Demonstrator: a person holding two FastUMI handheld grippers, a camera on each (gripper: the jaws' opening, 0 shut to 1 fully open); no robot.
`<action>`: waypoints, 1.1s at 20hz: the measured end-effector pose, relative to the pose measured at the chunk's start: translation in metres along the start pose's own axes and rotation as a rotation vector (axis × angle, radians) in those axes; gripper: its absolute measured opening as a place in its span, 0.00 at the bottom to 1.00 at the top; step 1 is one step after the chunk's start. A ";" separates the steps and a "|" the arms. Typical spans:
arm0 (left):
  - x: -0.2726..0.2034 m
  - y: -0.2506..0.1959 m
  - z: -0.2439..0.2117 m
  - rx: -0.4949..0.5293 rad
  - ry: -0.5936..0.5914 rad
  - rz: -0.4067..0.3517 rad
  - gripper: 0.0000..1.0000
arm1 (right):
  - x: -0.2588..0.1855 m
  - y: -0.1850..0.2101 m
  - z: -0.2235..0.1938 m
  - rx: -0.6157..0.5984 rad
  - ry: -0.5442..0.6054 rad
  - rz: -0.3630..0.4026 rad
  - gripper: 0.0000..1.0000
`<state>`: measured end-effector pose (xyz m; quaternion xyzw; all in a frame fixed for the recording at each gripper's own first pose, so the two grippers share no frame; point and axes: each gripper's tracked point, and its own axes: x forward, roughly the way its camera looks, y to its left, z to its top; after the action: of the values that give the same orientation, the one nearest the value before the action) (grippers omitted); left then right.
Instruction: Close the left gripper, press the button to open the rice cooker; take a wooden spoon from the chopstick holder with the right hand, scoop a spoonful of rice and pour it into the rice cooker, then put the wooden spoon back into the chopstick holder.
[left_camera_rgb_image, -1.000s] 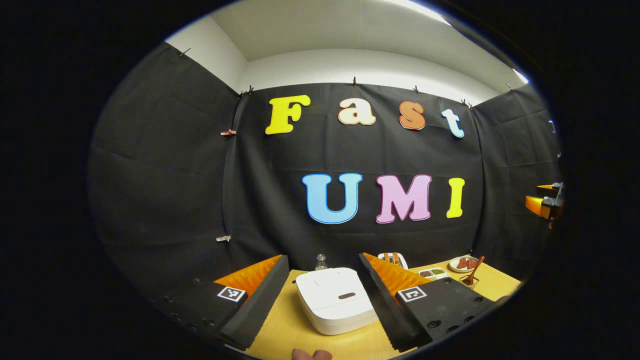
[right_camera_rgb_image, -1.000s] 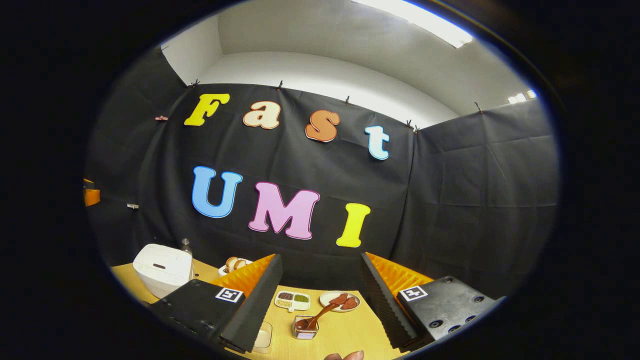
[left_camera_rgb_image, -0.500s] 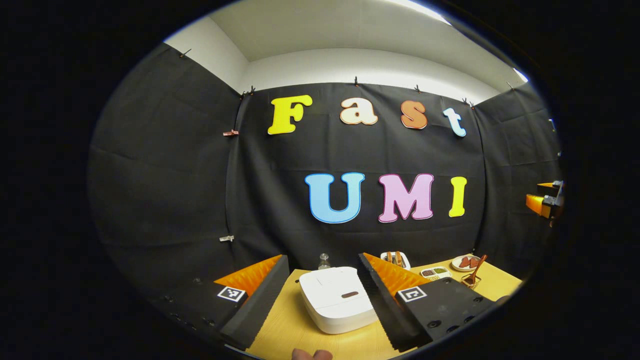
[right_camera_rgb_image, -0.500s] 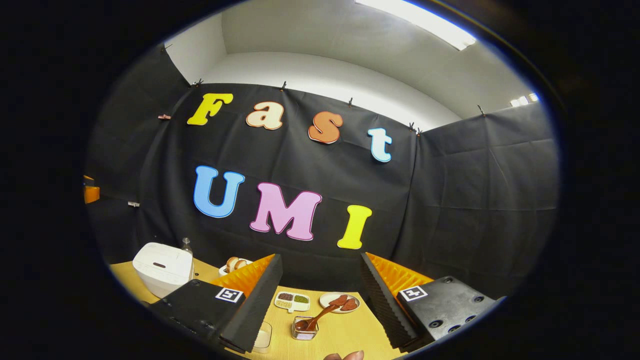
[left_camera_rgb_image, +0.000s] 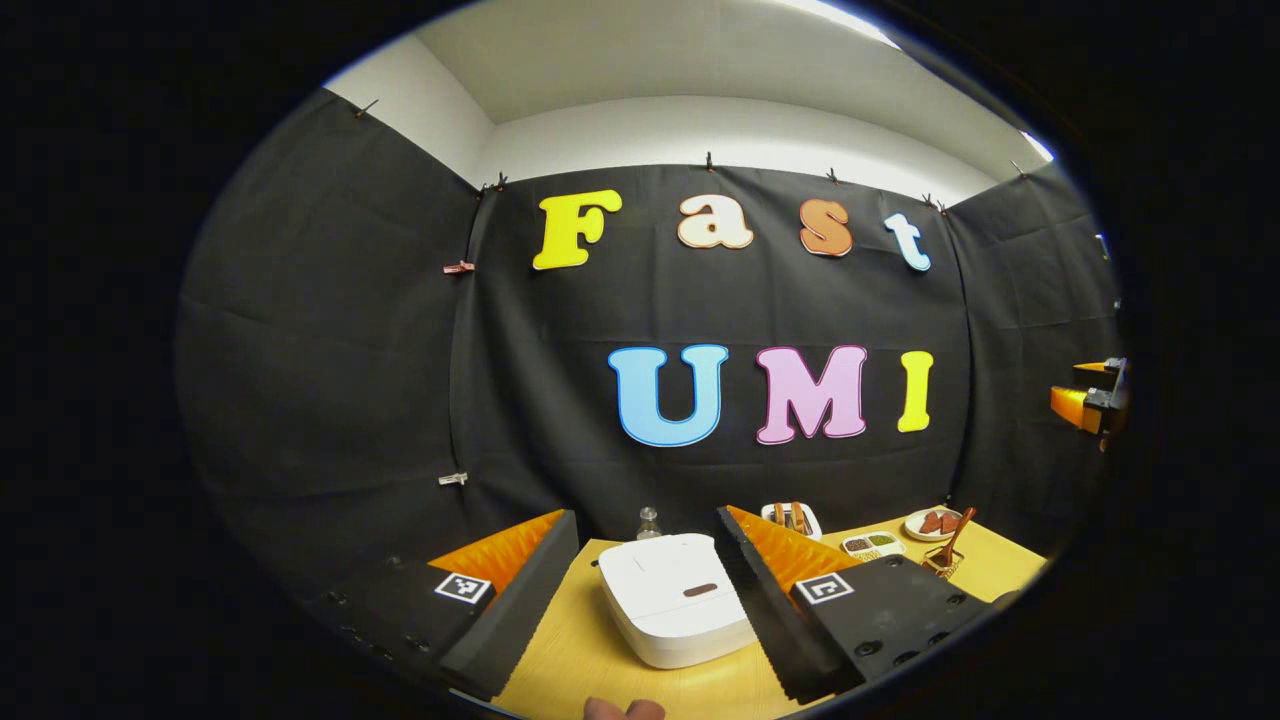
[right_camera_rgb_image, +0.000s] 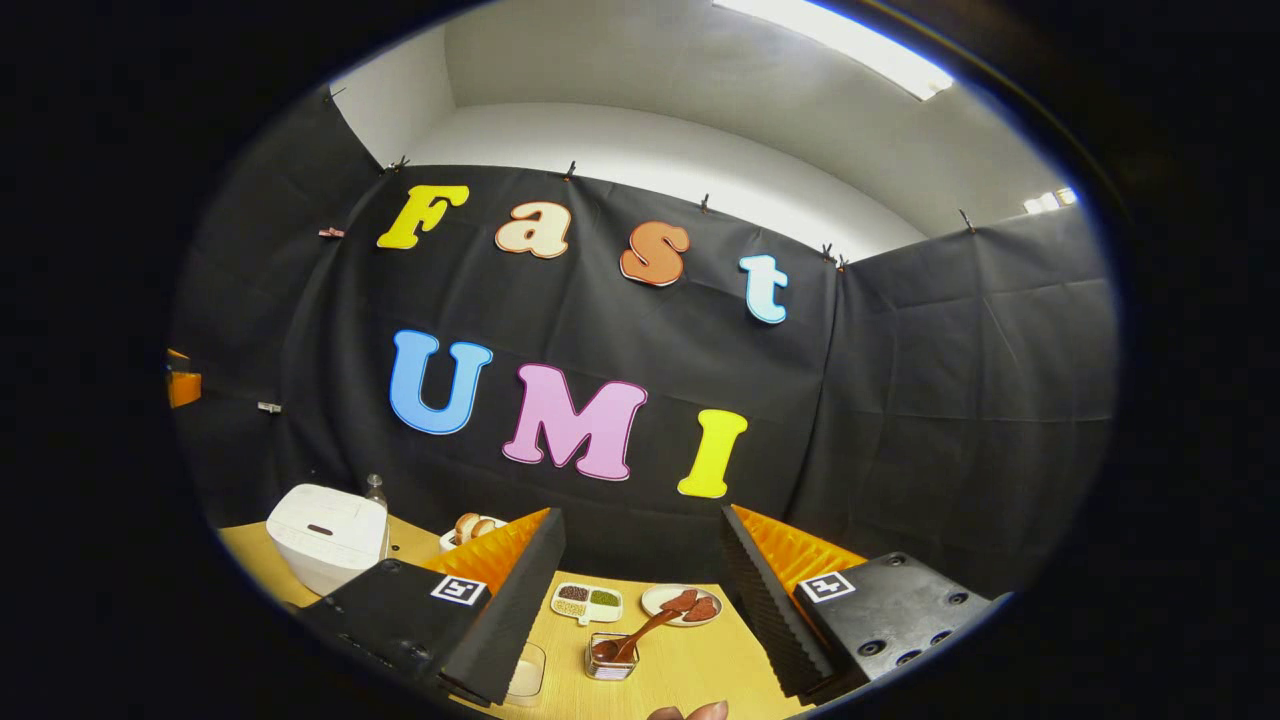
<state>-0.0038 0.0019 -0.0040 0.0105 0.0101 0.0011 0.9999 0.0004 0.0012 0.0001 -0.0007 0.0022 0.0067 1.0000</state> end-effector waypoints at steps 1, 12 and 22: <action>0.002 -0.001 0.001 0.000 0.001 -0.001 0.95 | 0.001 0.001 0.001 -0.003 -0.002 0.001 0.97; 0.008 -0.041 -0.013 -0.022 0.064 -0.196 0.19 | 0.000 0.000 0.002 -0.022 0.001 -0.006 0.97; 0.073 -0.069 -0.096 -0.084 0.365 -0.419 0.07 | -0.009 -0.009 -0.015 -0.045 0.039 -0.041 0.97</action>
<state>0.0676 -0.0645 -0.1028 -0.0338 0.1918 -0.2034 0.9595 -0.0086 -0.0075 -0.0144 -0.0234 0.0217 -0.0138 0.9994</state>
